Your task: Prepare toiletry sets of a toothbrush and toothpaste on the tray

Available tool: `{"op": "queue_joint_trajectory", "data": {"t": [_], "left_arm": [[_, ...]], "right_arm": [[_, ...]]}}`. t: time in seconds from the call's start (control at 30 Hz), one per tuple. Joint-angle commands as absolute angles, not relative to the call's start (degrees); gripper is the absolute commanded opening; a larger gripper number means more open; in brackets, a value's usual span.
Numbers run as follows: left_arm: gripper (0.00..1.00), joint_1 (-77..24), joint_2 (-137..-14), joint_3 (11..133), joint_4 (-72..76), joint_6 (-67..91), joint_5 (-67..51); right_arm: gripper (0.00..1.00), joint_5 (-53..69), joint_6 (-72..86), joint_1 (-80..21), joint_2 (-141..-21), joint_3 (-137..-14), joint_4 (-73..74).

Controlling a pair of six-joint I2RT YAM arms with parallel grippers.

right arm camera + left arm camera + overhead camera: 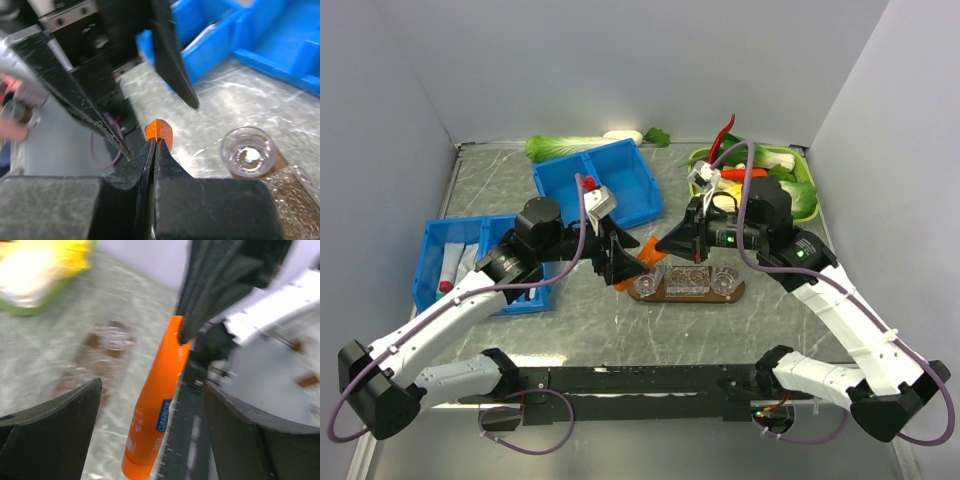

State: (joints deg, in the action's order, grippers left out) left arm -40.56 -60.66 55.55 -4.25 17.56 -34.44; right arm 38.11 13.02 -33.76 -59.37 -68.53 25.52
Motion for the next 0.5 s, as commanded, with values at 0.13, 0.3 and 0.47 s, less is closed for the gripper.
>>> {"op": "queue_joint_trajectory", "data": {"t": [0.13,0.3,0.47], "left_arm": [[0.8,-40.6,-65.1,58.5,-1.0,20.5,-53.3],[0.59,-41.0,-66.4,58.4,-0.4,21.6,-54.7],[0.32,-41.2,-66.7,58.0,-0.4,22.1,-54.7]], "right_arm": [[0.0,46.1,9.1,-33.7,-56.5,-71.6,25.9],[0.0,46.7,8.7,-33.7,-56.6,-71.7,25.4],[0.0,46.3,8.0,-33.7,-56.7,-71.5,26.0]]}}
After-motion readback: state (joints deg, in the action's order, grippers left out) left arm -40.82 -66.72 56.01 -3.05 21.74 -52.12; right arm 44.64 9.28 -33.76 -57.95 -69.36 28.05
